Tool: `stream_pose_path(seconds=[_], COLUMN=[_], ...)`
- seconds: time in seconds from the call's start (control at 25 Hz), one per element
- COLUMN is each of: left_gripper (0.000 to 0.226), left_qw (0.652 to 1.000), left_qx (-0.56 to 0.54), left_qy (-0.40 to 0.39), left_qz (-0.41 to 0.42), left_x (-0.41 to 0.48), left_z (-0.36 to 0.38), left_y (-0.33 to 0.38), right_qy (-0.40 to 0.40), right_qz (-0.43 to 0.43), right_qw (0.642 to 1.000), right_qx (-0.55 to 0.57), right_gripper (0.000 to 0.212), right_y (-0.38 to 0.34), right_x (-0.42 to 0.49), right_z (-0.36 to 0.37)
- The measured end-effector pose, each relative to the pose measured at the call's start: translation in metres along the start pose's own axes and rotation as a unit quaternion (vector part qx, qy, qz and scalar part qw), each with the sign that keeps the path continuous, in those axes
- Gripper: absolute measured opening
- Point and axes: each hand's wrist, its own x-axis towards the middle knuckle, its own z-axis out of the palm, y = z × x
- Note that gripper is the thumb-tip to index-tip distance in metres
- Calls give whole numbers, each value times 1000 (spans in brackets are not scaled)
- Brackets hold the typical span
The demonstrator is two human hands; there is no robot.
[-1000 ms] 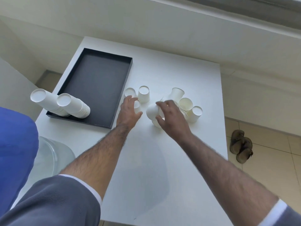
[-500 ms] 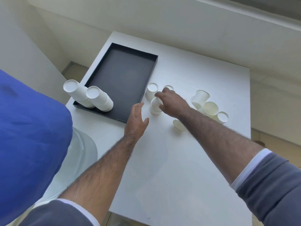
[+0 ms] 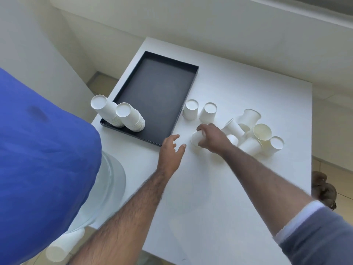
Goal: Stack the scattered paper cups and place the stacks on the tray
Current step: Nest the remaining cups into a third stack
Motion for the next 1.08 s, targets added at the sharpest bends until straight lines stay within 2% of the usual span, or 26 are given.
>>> stream_pose_path(seconds=[0.04,0.08,0.12,0.16,0.2,0.24,0.36,0.44,0.56,0.64,0.72,0.8,0.84,0.92,1.0,1.08], left_gripper=[45,46,45,43,43,49,70,69,45,61,78,80,77,64,55,51], left_qw=[999,994,987,978,971,970,981,987,983,958,931,903,895,900,920,957], left_qx=[-39,-87,-139,-185,-211,-211,-117,-50,117,243,334,399,414,410,373,278], left_qy=[-9,-24,-42,-56,-66,-80,-146,-154,-46,-11,-31,-68,-85,-89,-53,14], left_qz=[-30,-54,-69,-80,-87,-84,-57,-8,132,154,145,145,143,123,106,86], left_x=[-2,-5,-8,-9,-11,-13,-17,-10,37,79,112,133,138,141,130,106], left_z=[1,2,6,11,15,19,33,38,34,28,27,33,35,36,31,19], left_y=[6,14,23,33,42,52,68,73,82,94,101,100,98,97,97,96], right_qy=[23,32,25,12,-1,-12,-39,-51,-27,-7,12,29,40,66,84,101], right_qz=[38,77,106,125,133,135,123,112,105,96,92,104,115,134,134,129], right_qw=[990,951,884,820,787,791,848,864,856,842,835,825,818,807,798,789], right_qx=[133,297,454,559,602,597,515,488,506,530,543,555,562,571,581,592], right_gripper=[52,50,47,44,43,45,56,64,76,81,80,74,71,70,81,88], right_y=[3,4,4,5,6,7,11,16,27,35,42,47,48,51,56,60], right_x=[-9,-22,-37,-51,-64,-76,-100,-108,-120,-132,-145,-157,-163,-170,-176,-177], right_z=[-1,-2,-1,1,5,8,11,7,1,-1,3,8,11,15,12,8])
